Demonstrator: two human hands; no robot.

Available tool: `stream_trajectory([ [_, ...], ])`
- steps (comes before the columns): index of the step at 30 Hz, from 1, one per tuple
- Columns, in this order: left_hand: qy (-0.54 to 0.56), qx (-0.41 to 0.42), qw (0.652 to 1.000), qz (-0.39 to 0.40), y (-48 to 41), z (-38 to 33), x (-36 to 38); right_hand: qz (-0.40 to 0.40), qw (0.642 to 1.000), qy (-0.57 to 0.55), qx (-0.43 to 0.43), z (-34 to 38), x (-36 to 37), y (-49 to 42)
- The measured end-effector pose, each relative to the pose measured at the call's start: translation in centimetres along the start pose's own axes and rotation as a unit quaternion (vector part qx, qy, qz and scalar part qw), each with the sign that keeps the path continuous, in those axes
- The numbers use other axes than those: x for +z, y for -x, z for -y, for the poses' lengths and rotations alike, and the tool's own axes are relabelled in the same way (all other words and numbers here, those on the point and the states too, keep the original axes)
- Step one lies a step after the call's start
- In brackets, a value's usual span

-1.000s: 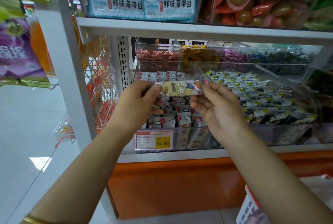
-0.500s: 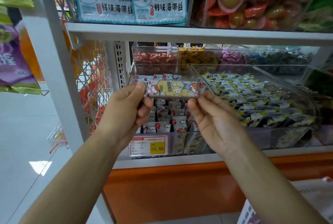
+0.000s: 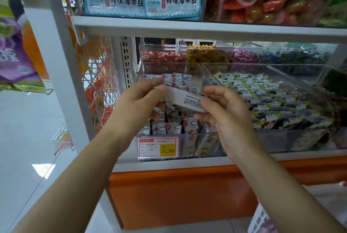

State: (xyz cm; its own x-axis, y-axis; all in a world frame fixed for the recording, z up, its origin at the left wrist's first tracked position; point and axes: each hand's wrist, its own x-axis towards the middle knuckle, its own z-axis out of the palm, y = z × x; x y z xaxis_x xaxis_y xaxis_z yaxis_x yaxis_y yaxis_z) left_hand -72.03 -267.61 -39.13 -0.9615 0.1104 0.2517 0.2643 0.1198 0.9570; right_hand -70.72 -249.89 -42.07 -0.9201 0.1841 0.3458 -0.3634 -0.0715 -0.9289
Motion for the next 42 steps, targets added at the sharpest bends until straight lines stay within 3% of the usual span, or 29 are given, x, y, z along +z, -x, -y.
stream_trajectory([
  [14,-0.117,0.055,0.989,0.07,0.1,-0.2,-0.8,-0.041,0.996,0.082,-0.022,0.1,0.1,0.1],
  [25,-0.176,0.103,0.979,0.029,0.1,-0.2,-0.6,-0.001,0.991,0.114,-0.066,0.7,0.4,0.5],
  [31,-0.141,0.083,0.986,0.038,-0.2,-0.4,-1.1,-0.001,0.999,0.034,-0.014,0.8,0.5,0.4],
  [36,-0.152,0.048,0.982,0.099,-0.2,-0.3,-1.2,-0.012,1.0,0.006,0.024,0.9,0.1,0.1],
  [42,-0.157,0.058,0.981,0.099,-0.4,0.1,-1.3,0.067,0.993,0.019,0.094,1.9,-1.0,-0.9],
])
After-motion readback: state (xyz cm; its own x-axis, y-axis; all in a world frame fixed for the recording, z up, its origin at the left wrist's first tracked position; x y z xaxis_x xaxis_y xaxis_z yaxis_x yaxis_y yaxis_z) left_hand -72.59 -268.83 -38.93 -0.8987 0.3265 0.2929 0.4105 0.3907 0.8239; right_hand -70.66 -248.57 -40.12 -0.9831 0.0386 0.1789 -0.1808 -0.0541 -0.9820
